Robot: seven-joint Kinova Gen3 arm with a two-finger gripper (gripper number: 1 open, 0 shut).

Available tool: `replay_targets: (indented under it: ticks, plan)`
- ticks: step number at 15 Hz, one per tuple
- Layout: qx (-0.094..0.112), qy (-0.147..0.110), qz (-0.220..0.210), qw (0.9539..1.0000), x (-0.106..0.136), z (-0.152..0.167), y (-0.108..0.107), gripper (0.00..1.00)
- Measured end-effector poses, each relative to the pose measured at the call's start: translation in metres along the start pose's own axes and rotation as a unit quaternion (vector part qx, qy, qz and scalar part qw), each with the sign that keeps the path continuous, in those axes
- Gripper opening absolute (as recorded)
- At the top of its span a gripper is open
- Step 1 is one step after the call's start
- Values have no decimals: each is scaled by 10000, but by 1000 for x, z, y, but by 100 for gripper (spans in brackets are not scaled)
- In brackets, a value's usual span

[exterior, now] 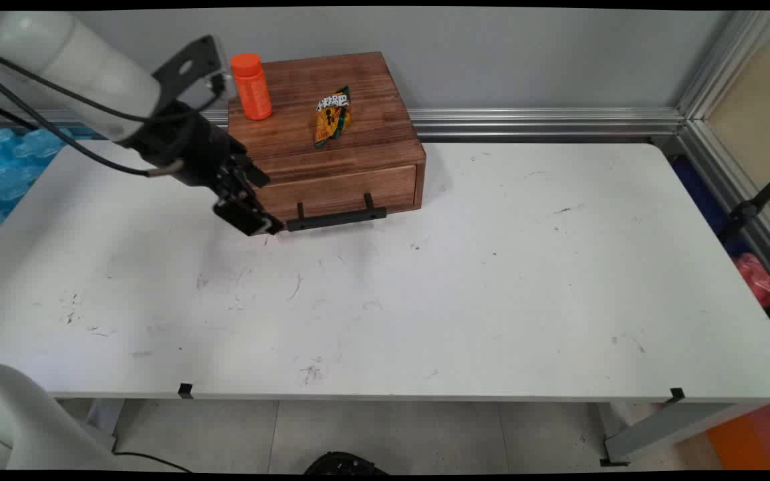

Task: Open the drawer

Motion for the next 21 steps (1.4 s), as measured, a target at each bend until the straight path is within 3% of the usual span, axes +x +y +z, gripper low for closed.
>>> replay_targets:
  ticks: [9,21]
  plan:
    - [374,-147,-134,9991,27,53,11,100]
    - [778,-553,-108,9954,55,118,21,100]
